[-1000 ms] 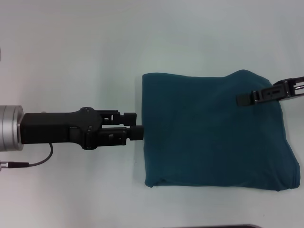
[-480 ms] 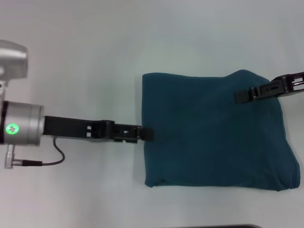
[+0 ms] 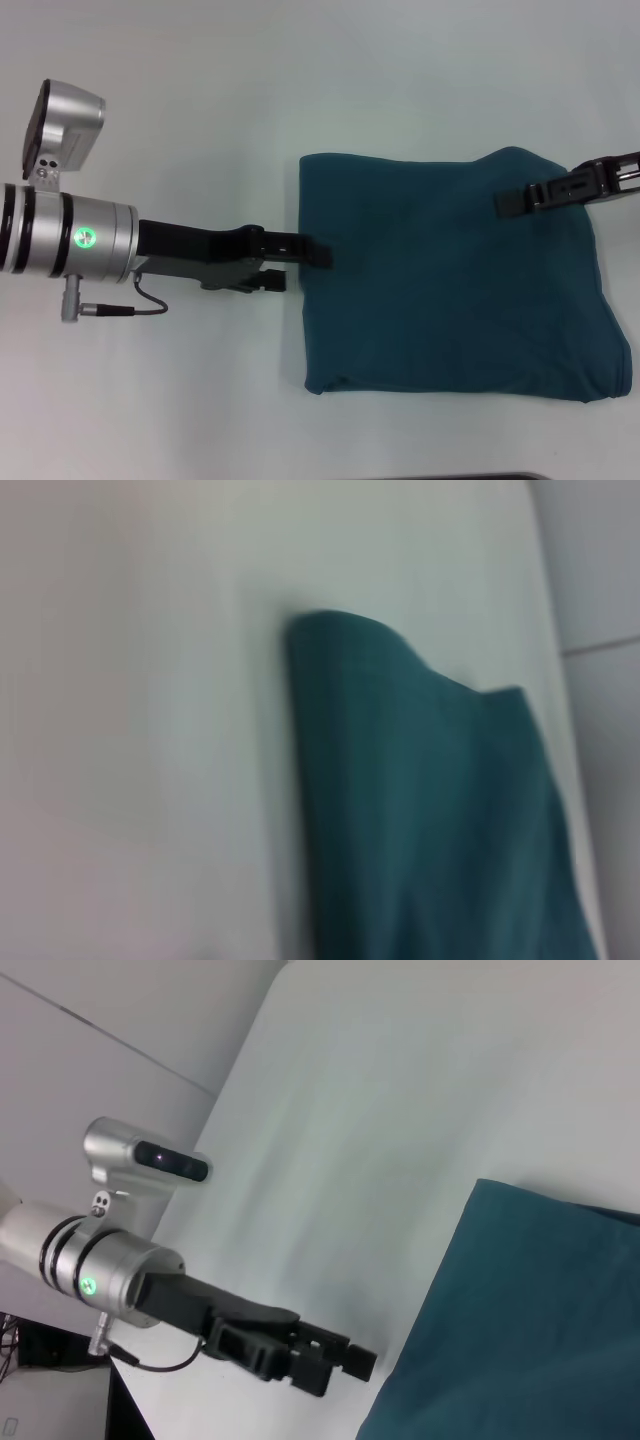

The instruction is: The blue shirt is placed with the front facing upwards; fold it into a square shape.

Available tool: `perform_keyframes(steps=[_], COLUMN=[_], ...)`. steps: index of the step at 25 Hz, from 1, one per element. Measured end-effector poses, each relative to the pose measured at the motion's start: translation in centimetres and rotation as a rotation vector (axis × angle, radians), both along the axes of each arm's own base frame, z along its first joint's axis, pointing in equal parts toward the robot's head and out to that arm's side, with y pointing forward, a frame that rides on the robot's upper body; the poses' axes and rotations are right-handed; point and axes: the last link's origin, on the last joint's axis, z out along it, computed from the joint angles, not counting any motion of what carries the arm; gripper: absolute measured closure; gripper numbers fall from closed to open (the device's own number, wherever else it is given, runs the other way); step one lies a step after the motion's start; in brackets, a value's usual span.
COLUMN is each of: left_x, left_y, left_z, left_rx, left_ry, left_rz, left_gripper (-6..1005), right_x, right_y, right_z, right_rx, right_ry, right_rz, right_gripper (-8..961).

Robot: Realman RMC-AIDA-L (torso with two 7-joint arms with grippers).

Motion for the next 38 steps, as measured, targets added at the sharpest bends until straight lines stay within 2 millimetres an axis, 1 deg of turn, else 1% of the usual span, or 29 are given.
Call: perform_keyframes(steps=[6, 14, 27, 33, 38], left_x=[-0.6, -0.5, 1.2, 2.3, 3.2], left_y=[0.3, 0.0, 0.1, 0.1, 0.5], left_z=[-0.2, -0.6, -2.6, -3.8, -3.9], left_rx=[0.003, -0.011, -0.073, -0.119, -0.105], left_ry=[0.036, 0.032, 0.038, 0.067, 0.068], left_rz=[0.040, 0.048, 0.002, -0.054, -0.108], left_gripper=[92, 92, 97, 102, 195], right_x=[0.0, 0.0, -0.1, 0.0, 0.0], right_y=[0.0, 0.1, 0.0, 0.0, -0.1], right_z=[0.0, 0.1, 0.1, 0.1, 0.1], right_rx=[0.000, 0.001, 0.000, 0.002, -0.001], right_ry=[-0.002, -0.001, 0.000, 0.001, 0.005], right_rz=[-0.001, 0.000, 0.001, 0.005, 0.005], right_gripper=[398, 398, 398, 398, 398])
